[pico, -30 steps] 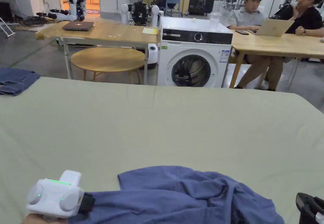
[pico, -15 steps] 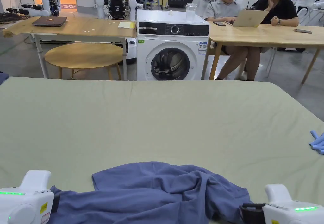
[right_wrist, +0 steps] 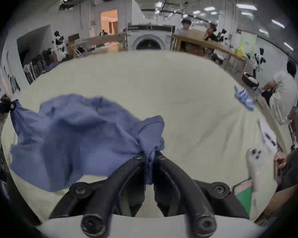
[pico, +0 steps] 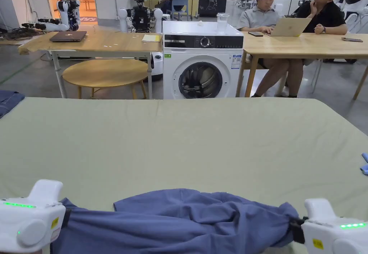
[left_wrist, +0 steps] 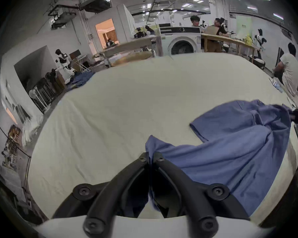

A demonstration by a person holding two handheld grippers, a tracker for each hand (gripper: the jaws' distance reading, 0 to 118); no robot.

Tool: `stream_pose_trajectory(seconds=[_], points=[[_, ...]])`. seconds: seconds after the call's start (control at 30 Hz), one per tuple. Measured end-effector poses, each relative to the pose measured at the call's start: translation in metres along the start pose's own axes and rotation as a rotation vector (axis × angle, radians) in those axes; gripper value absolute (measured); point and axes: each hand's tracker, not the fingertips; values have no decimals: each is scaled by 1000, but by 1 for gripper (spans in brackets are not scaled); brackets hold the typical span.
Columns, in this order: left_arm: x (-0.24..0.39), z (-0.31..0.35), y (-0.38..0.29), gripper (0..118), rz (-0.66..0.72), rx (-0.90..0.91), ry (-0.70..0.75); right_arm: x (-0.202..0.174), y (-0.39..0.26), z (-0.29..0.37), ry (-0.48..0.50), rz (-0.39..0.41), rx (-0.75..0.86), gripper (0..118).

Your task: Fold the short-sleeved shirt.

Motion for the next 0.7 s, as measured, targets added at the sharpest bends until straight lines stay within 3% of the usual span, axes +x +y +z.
stream_pose_trajectory(seconds=[0.23,0.6,0.7], points=[[-29,61,82,0,2,188,73,2,103,77,-74,74,282,6],[-73,144,224,0,150,481,92,28,264,162,-144,-53,597,6],[-78,154,258,0,181,534,86,30,294,175,-175,-46,653,6]])
